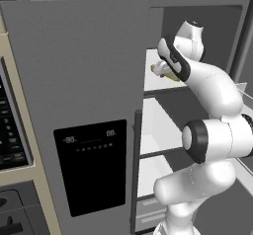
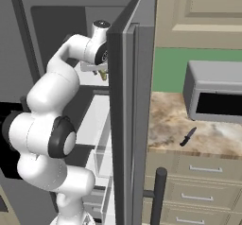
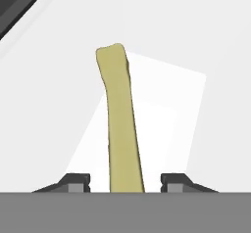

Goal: Retrieve the butter from the fridge and place it on a plate on the dining table. Then retrieve the butter knife by the fridge and place it near the plate.

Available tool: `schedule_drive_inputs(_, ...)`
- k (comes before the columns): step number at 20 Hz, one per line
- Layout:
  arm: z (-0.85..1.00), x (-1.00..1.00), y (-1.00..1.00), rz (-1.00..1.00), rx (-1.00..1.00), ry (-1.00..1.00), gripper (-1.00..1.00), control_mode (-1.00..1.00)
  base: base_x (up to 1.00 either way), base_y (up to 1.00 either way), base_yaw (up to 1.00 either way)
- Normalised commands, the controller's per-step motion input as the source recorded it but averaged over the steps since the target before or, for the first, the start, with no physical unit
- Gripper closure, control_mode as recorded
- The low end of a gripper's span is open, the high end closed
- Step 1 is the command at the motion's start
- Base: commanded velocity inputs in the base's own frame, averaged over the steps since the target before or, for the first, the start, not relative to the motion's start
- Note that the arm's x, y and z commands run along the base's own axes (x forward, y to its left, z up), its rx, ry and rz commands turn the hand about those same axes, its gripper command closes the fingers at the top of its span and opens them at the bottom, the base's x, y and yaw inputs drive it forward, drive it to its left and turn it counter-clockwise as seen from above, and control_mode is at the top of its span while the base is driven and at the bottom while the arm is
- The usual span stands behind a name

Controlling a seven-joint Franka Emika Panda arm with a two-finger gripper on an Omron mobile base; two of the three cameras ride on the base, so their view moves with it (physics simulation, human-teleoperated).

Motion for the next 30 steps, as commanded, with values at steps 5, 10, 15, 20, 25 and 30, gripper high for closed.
schedule_drive_inputs(5,0.00,-0.26,0.00,-0.11,0.00,-0.02,1.00,-1.00,0.00,0.00,0.00)
schedule_drive_inputs(10,0.00,-0.85,-0.01,-0.35,0.01,-0.01,1.00,-1.00,0.00,0.00,0.00)
schedule_drive_inputs(15,0.07,-0.90,0.00,-0.35,0.00,0.00,1.00,-1.00,0.00,0.00,0.00)
schedule_drive_inputs(20,0.20,-0.98,0.00,-0.33,0.00,0.06,1.00,-1.00,0.00,0.00,0.00)
schedule_drive_inputs(25,0.00,-1.00,0.00,-0.21,0.00,0.05,1.00,-1.00,0.00,0.00,0.00)
schedule_drive_inputs(30,-0.04,-1.00,0.10,-0.05,0.01,0.00,1.00,-1.00,0.00,0.00,0.00)
